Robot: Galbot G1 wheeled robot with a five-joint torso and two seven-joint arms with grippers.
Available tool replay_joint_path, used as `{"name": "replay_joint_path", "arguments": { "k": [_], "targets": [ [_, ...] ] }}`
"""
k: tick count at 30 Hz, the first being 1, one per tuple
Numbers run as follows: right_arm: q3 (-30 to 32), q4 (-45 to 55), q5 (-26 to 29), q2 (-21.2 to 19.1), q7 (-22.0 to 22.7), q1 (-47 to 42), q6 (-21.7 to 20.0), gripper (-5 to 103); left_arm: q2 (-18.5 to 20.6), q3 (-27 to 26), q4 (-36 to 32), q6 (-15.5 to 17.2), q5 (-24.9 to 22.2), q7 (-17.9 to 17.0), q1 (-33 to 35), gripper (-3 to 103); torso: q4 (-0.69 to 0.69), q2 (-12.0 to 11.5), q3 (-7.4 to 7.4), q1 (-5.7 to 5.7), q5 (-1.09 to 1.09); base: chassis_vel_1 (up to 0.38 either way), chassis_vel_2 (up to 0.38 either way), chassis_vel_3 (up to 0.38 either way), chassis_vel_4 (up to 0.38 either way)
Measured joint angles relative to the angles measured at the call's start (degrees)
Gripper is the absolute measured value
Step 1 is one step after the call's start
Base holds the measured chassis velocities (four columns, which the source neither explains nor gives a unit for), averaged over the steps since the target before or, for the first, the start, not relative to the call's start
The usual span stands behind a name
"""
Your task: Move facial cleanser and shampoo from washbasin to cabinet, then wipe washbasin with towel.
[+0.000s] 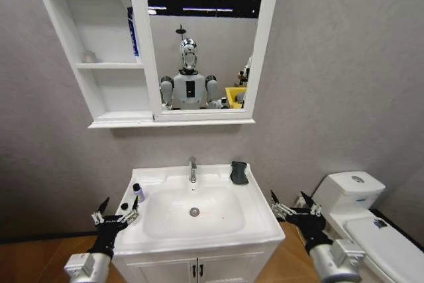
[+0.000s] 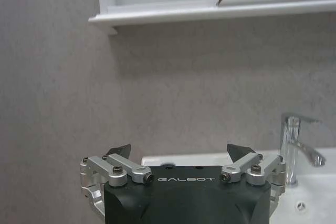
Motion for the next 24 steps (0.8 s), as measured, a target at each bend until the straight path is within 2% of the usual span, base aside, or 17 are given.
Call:
{"name": "replay_joint_path", "arguments": {
  "k": [1, 2, 4, 8, 12, 20, 24],
  "targets": [
    [0.02, -0.09, 0.02, 0.03, 0.05, 0.03, 0.05, 100, -0.03, -0.06, 2.16, -1.55, 0.08, 0.27, -0.07, 100, 0.0, 0.0, 0.0, 0.0, 0.01, 0.0, 0.0, 0.0, 0.0],
    [0.02, -0.09, 0.02, 0.03, 0.05, 0.03, 0.05, 100, -0.03, -0.06, 2.16, -1.55, 0.08, 0.27, -0.07, 100, 0.0, 0.0, 0.0, 0.0, 0.01, 0.0, 0.0, 0.0, 0.0],
    [0.12, -0.32, 0.05, 0.21, 0.26, 0.07, 0.36, 100, 0.15, 0.37, 8.93, -6.53, 0.96, 0.41, -1.73, 100, -0.03, -0.02, 0.01, 0.04, 0.0, 0.0, 0.0, 0.0, 0.0],
    [0.61, -0.32, 0.55, 0.25, 0.58, -0.14, 0.61, 100, 0.24, 1.11, 13.75, -8.16, 1.95, 0.41, -3.68, 100, -0.03, -0.03, 0.02, 0.08, 0.0, 0.0, 0.0, 0.0, 0.0],
    [0.95, -0.45, 0.75, 0.31, 0.8, -0.18, 0.91, 100, 0.33, 1.52, 16.12, -8.12, 2.31, 0.38, -5.4, 100, -0.02, -0.03, 0.02, 0.07, 0.01, 0.0, 0.0, 0.0, 0.0],
    [1.46, -1.32, 1.18, 1.02, 1.05, 0.06, 1.85, 100, 2.22, 3.27, 23.09, -4.83, 2.06, -1.72, -11.44, 100, -0.02, -0.03, 0.02, 0.07, 0.0, 0.0, 0.0, 0.0, 0.0],
    [1.82, -2.27, 1.33, 0.95, 1.08, 0.06, 2.61, 100, 2.31, 4.05, 23.71, -3.5, 1.86, -2.65, -12.94, 100, -0.02, -0.03, 0.02, 0.07, 0.0, 0.0, 0.0, 0.0, 0.0]
  ]
}}
